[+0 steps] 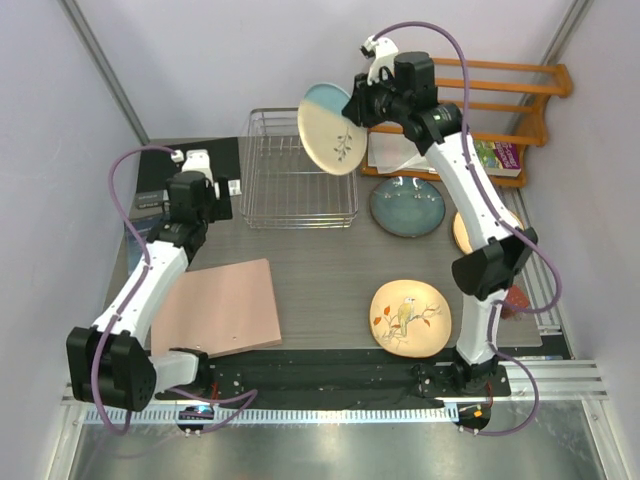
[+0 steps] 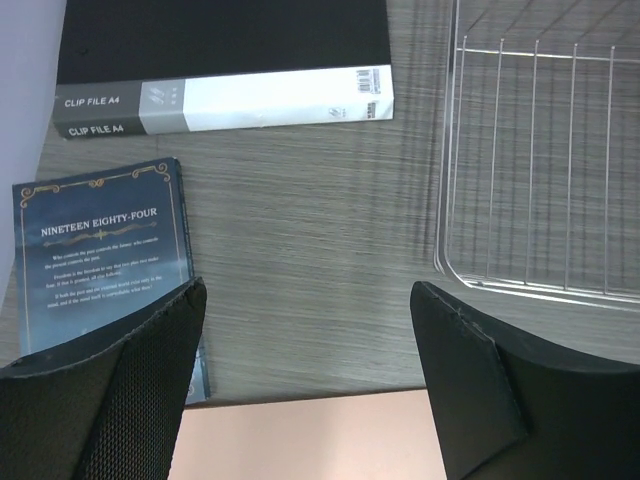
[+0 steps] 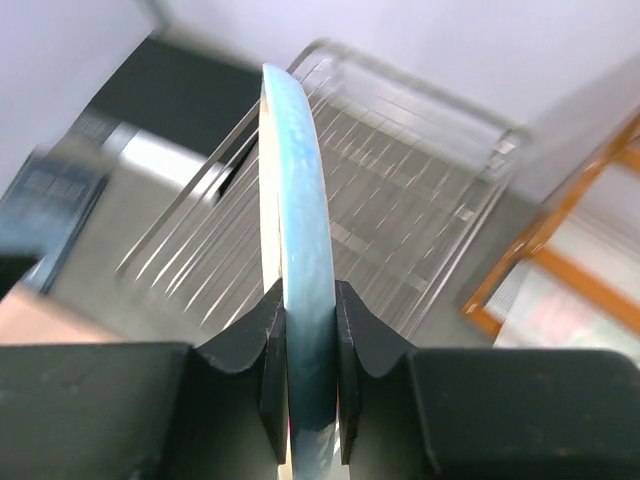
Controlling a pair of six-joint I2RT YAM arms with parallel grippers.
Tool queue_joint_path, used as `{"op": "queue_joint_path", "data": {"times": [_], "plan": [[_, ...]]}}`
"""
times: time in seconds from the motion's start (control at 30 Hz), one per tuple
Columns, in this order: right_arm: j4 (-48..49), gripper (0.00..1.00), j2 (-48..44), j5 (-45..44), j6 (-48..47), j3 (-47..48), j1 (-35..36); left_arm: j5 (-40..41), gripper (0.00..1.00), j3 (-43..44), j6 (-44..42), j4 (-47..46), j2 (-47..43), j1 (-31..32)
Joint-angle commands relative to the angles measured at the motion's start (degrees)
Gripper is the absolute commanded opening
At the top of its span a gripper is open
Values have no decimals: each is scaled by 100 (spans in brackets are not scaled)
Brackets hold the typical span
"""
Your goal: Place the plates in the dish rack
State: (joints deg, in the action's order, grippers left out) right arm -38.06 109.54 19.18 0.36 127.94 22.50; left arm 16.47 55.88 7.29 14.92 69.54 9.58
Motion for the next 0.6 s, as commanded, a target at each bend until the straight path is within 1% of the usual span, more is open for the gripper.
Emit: {"op": "queue_joint_path", "data": {"times": [0.0, 0.07, 0.1, 0.17, 0.2, 0.23, 0.27, 0.33, 0.57], "plan": [[1591, 1, 638, -1887, 561, 1047, 149, 313, 83, 301, 281, -112, 121, -44], [1792, 1, 867, -2905, 736, 1146, 332, 111, 83, 240, 404, -112, 86, -44], [2211, 1, 902, -3807, 607, 1067, 412, 59, 84, 109, 422, -164, 69, -44], [2443, 1, 1199, -4184, 325, 1206, 596, 40, 83, -50, 510, -313, -36, -44], [2488, 1, 1350, -4577, 98, 1355, 641, 58, 83, -190, 545, -340, -63, -44], [2471, 1, 1499, -4764, 26, 1704, 711, 67, 83, -252, 589, -349, -98, -44], [2470, 1, 1709, -4853, -1, 1821, 755, 58, 83, -305, 668, -349, -151, -44], [2637, 1, 1825, -5072, -264, 1866, 826, 6, 83, -481, 704, -384, -230, -44], [3024, 1, 2177, -5608, -572, 1884, 923, -135, 83, -868, 739, -472, -397, -44]]}}
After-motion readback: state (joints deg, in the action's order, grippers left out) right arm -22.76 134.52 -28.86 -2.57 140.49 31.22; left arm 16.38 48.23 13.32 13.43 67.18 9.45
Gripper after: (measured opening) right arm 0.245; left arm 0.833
